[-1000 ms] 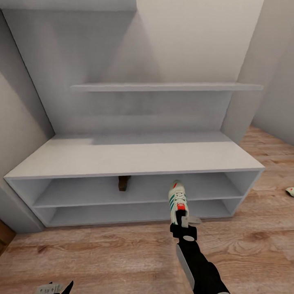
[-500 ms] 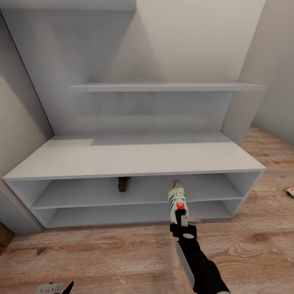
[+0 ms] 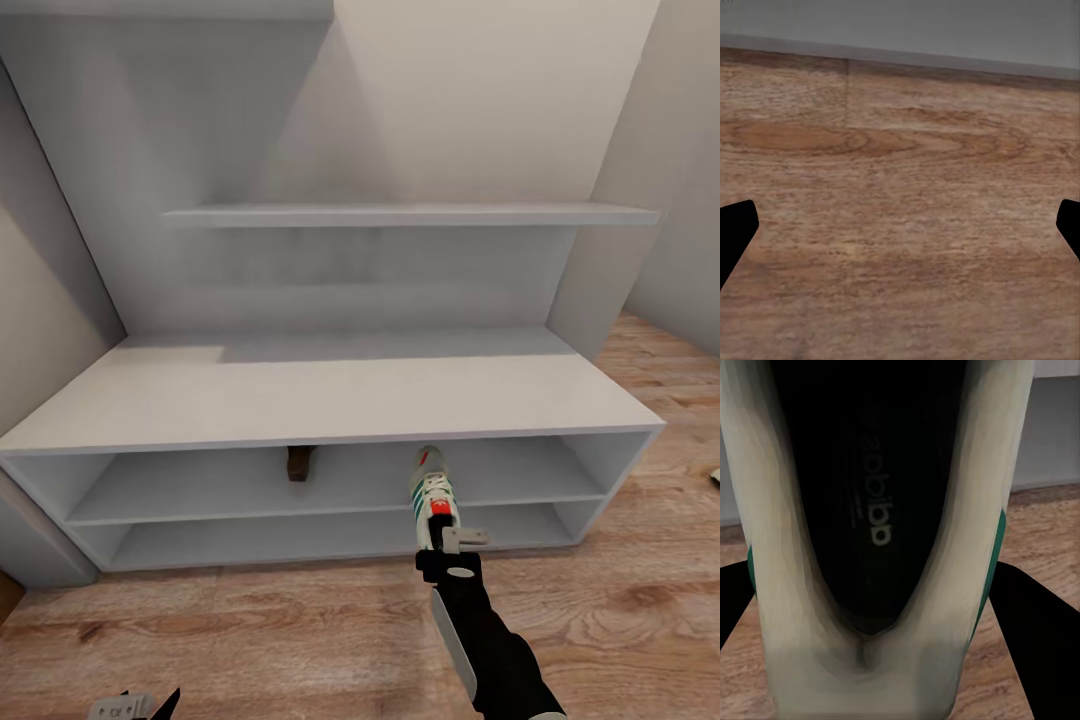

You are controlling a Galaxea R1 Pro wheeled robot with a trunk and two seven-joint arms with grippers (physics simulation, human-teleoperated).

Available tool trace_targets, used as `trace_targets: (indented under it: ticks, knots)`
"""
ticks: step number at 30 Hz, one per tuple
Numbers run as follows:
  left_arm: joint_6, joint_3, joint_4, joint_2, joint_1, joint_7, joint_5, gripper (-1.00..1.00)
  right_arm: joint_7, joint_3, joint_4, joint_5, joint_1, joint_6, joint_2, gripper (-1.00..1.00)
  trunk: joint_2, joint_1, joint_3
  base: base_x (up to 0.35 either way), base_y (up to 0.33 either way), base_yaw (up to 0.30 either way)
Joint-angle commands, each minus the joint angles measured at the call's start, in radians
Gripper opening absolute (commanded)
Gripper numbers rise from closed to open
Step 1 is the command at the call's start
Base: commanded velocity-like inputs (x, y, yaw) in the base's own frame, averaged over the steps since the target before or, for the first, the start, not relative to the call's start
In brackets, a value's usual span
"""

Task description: Pick up the two gym shoes and the two sandals from the corridor floor and place them onto the hallstand (shoe rack) in the corridor, making sure they are on the rack and not on the floor. Arrange them so the two gym shoes are next to each other and the two sandals are next to each other.

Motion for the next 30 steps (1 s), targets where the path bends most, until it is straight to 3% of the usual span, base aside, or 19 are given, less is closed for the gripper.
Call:
trace_targets:
  ticks: [1,16,22,30]
  knots:
    - [0.0,0.005,0.001,0.0,-0.001,-0.009,0.003,1.0,-0.006,0.002,-0.001,-0.005,0.0,0.005,0.0,-1.0,0.0,0.0,-0.001,0.013,0.0,0.0]
    - [-0.001,0.005,0.001,-0.001,-0.001,-0.009,0.003,1.0,-0.006,0.002,-0.003,-0.005,-0.001,0.007,0.0,-1.0,0.0,0.0,-0.001,0.086,0.041,0.0]
    - [-0.035,0.005,0.007,-0.001,-0.001,-0.009,0.003,1.0,-0.006,0.002,-0.003,-0.005,-0.001,0.007,0.0,-1.0,0.0,0.0,-0.001,0.037,0.011,0.0]
    - [-0.042,0.006,0.017,-0.001,-0.001,-0.009,0.003,1.0,-0.006,0.002,-0.003,-0.005,-0.001,0.007,0.0,-1.0,0.0,0.0,-0.001,0.219,0.001,0.0]
